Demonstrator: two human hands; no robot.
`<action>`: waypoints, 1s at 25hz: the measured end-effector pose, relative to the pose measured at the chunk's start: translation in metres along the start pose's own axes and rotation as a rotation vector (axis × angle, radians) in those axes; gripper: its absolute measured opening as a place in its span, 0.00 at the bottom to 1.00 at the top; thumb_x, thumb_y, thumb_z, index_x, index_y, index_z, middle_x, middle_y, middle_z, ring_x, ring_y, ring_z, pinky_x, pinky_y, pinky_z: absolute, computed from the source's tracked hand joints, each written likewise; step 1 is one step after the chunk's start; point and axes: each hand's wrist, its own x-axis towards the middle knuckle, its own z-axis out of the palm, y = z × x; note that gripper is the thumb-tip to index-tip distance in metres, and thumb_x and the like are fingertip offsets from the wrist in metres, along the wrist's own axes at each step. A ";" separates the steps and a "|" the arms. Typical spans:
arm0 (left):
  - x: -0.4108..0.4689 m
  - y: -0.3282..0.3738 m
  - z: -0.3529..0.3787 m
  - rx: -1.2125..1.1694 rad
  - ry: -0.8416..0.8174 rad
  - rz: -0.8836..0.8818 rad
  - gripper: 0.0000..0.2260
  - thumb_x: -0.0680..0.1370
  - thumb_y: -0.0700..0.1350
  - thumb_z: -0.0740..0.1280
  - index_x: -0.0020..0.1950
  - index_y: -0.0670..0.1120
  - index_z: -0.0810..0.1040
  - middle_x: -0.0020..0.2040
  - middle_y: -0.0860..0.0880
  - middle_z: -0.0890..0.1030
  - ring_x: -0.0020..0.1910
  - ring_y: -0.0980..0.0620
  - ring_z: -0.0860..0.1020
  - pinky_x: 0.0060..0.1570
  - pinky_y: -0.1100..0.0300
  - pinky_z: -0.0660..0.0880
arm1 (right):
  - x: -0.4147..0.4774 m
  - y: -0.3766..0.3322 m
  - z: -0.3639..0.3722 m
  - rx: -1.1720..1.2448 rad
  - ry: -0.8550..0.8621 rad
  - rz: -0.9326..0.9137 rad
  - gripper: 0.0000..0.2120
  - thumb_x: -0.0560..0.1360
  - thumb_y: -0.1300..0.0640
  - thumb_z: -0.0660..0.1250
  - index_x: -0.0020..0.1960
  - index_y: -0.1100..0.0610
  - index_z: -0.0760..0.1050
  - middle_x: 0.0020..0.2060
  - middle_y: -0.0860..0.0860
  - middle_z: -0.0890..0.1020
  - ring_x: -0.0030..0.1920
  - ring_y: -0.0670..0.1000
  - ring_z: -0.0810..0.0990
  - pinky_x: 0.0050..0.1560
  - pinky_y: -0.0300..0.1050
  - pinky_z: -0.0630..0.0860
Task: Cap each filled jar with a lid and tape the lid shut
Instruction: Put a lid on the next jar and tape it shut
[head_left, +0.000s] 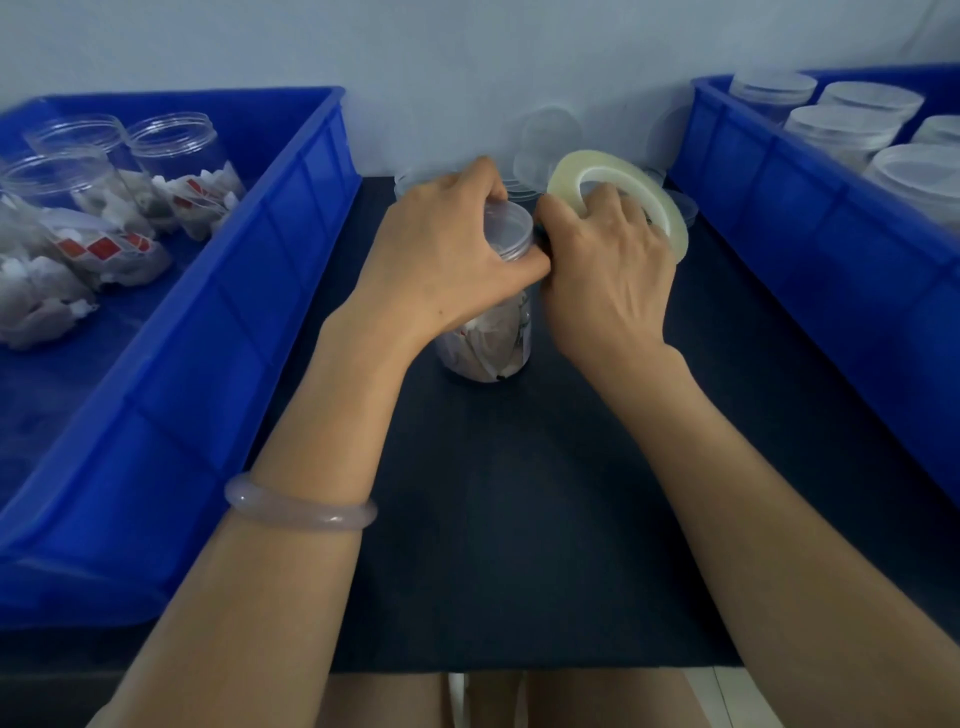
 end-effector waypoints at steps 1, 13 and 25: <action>0.001 0.000 0.001 0.004 0.002 -0.004 0.23 0.69 0.61 0.68 0.56 0.49 0.73 0.48 0.55 0.76 0.45 0.55 0.72 0.43 0.60 0.65 | 0.002 0.000 0.000 -0.004 -0.008 0.001 0.07 0.78 0.62 0.57 0.50 0.56 0.73 0.44 0.55 0.71 0.43 0.57 0.68 0.40 0.50 0.60; 0.009 -0.003 0.001 -0.009 -0.010 -0.037 0.23 0.69 0.60 0.69 0.57 0.49 0.73 0.48 0.55 0.76 0.46 0.53 0.73 0.43 0.60 0.65 | 0.020 -0.003 0.008 -0.038 -0.045 -0.011 0.08 0.78 0.60 0.59 0.54 0.55 0.74 0.51 0.57 0.76 0.51 0.60 0.76 0.42 0.51 0.62; 0.012 -0.003 0.001 0.002 -0.019 -0.051 0.23 0.69 0.61 0.69 0.57 0.48 0.72 0.48 0.54 0.75 0.45 0.53 0.71 0.41 0.60 0.63 | 0.031 -0.001 0.011 -0.067 -0.076 -0.020 0.08 0.78 0.60 0.61 0.55 0.55 0.75 0.53 0.58 0.77 0.53 0.62 0.76 0.43 0.51 0.63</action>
